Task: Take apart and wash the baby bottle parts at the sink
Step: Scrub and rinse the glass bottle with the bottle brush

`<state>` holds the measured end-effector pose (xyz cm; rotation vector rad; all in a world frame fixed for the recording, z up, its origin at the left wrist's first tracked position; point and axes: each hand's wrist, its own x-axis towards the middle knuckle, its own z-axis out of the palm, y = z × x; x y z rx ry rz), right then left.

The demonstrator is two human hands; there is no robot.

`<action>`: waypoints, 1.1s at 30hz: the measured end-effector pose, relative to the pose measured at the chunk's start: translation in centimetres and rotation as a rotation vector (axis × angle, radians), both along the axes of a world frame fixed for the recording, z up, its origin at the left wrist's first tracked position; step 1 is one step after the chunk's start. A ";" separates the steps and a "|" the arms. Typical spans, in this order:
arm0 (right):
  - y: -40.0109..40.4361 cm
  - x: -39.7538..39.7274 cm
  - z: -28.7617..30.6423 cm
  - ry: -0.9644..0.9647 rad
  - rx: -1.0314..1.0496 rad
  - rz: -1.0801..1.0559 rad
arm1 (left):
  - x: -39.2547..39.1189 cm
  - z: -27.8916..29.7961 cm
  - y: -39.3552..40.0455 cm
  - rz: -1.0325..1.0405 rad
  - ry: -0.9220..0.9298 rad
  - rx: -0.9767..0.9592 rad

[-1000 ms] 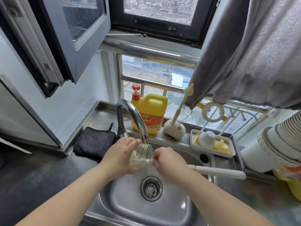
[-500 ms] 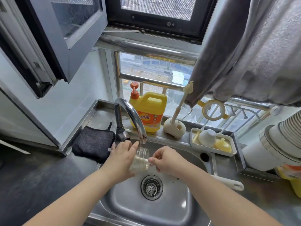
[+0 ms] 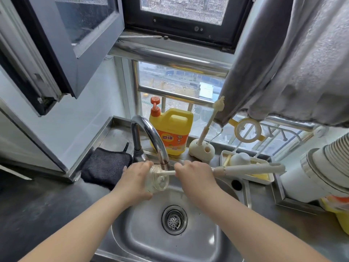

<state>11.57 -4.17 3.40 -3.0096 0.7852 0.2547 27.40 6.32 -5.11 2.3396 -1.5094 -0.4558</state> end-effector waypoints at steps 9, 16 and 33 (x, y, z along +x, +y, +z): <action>-0.5 0.7 -1.8 0.032 0.856 -0.428 | -0.2 -0.6 -0.1 -0.040 -0.083 -0.235; -0.4 0.5 -0.6 0.080 0.308 -0.317 | -0.7 0.7 0.5 -0.014 0.006 -0.010; -0.2 -6.3 -3.5 0.009 0.139 -0.466 | 2.4 2.0 1.8 -0.352 -1.087 -0.097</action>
